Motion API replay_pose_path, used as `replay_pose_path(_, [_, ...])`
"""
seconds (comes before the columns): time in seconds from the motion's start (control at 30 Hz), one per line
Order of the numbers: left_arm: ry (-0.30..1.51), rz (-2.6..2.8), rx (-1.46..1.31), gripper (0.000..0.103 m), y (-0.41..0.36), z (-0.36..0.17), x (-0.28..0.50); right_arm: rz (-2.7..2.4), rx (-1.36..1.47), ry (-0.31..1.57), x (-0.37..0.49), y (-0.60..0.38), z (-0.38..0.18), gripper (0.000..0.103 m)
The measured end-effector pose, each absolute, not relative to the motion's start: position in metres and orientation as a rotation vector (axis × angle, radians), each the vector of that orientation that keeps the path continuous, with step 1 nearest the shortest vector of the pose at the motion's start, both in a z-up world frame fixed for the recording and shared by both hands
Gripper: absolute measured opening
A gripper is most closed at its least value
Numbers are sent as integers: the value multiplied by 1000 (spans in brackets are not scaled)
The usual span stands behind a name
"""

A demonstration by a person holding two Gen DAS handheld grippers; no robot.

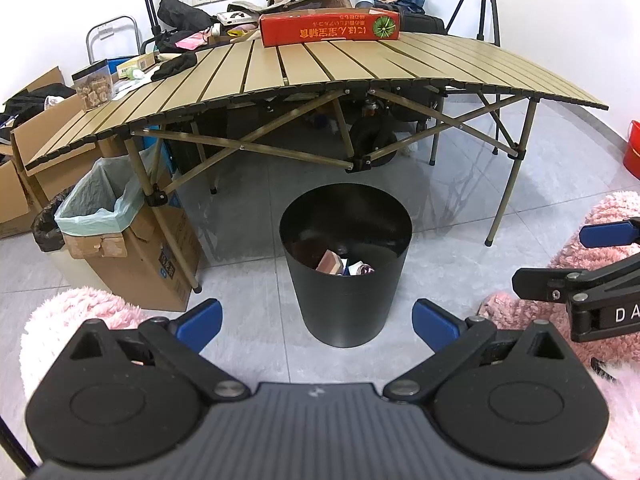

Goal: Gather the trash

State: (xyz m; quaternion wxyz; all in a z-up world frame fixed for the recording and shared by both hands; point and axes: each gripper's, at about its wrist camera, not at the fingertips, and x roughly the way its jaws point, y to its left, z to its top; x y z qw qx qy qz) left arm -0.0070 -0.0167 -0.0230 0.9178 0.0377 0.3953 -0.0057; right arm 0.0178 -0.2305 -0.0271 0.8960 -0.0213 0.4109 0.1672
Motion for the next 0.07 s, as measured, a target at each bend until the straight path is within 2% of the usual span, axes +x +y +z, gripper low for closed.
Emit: replay_pose_path(0.07, [815, -13, 79, 103, -17, -23, -7, 347, -44, 853, 18, -232, -27, 103])
